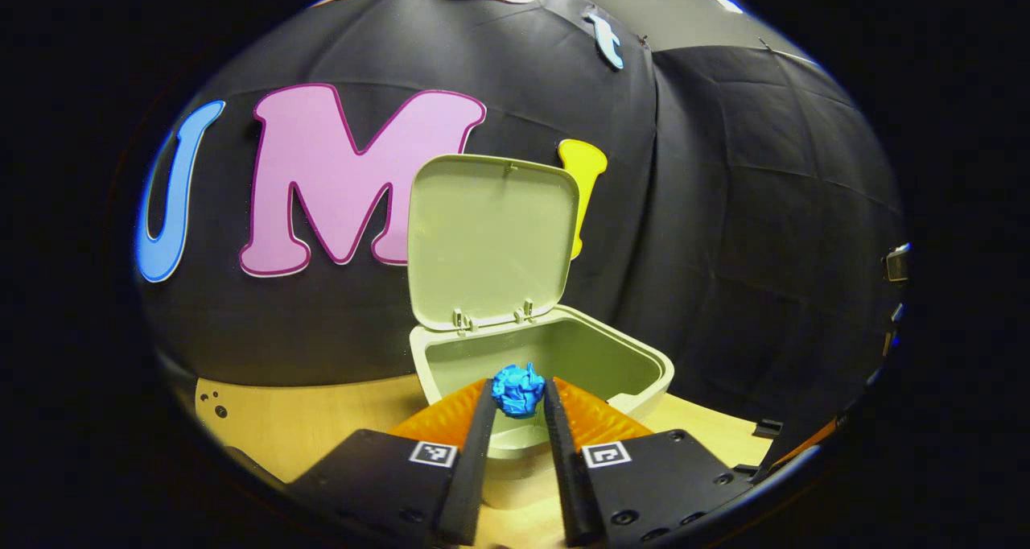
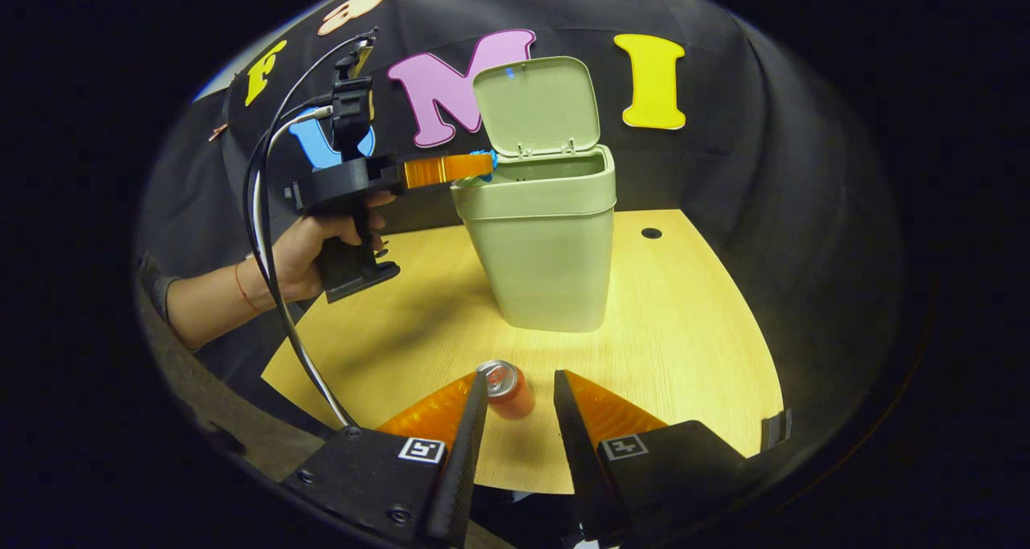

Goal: Press the lid of the desktop garbage bin to open it, pick up the crumpled paper on the desktop and throw it into the bin, then pick up the pop can on the desktop and drop it into the bin, and finally close the garbage bin lid.

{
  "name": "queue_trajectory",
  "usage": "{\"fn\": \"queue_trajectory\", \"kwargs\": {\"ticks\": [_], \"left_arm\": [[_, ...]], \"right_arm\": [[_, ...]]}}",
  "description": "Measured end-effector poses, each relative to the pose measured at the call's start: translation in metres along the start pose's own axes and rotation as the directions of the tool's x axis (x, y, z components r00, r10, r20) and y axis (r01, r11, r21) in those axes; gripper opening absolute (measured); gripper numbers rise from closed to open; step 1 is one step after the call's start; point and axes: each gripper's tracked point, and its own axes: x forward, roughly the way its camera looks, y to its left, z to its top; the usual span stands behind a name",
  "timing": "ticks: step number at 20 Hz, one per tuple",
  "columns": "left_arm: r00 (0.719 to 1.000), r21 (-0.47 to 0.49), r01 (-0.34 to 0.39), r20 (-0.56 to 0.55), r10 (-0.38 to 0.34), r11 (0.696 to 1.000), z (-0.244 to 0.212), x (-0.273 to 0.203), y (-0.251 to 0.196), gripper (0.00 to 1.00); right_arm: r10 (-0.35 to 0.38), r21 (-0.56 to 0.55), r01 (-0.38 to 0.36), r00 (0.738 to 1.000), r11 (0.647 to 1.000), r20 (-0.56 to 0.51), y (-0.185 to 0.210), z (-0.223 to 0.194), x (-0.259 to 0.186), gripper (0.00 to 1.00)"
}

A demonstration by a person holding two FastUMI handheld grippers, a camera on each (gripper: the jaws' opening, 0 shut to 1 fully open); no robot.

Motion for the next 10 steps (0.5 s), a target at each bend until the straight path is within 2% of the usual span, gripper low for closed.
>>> {"fn": "queue_trajectory", "kwargs": {"ticks": [1,3,4,5,6,7,10], "left_arm": [[1.000,0.013,0.002,0.004,-0.002,1.000,0.000,0.000,-0.001,0.52],[1.000,0.037,0.008,0.004,-0.008,0.999,0.000,-0.003,-0.005,0.69],[1.000,0.047,0.005,0.004,-0.006,0.999,0.001,-0.005,-0.005,0.70],[1.000,0.053,0.002,0.006,-0.002,0.999,0.001,-0.007,-0.003,0.83],[1.000,0.050,-0.007,0.008,0.007,0.999,0.001,-0.011,-0.001,0.80],[1.000,0.036,-0.016,0.010,0.016,0.999,0.001,-0.016,0.002,0.85],[0.999,-0.014,-0.044,0.016,0.044,0.999,0.002,-0.041,0.011,0.85]], "right_arm": [[0.002,-0.005,-0.002,1.000,1.000,0.000,0.000,0.000,0.001,0.55],[0.009,-0.009,-0.009,1.000,1.000,-0.003,0.002,-0.001,0.003,0.58],[0.020,-0.005,-0.020,1.000,1.000,-0.004,0.005,-0.002,0.006,0.60],[0.031,-0.001,-0.031,1.000,1.000,-0.004,0.010,-0.002,0.007,0.65],[0.043,0.001,-0.043,0.999,0.999,-0.003,0.013,-0.001,0.010,0.68],[0.056,0.001,-0.056,0.998,0.998,-0.003,0.017,-0.001,0.012,0.70],[0.076,-0.025,-0.077,0.997,0.997,-0.016,0.026,-0.003,0.020,0.80]]}}
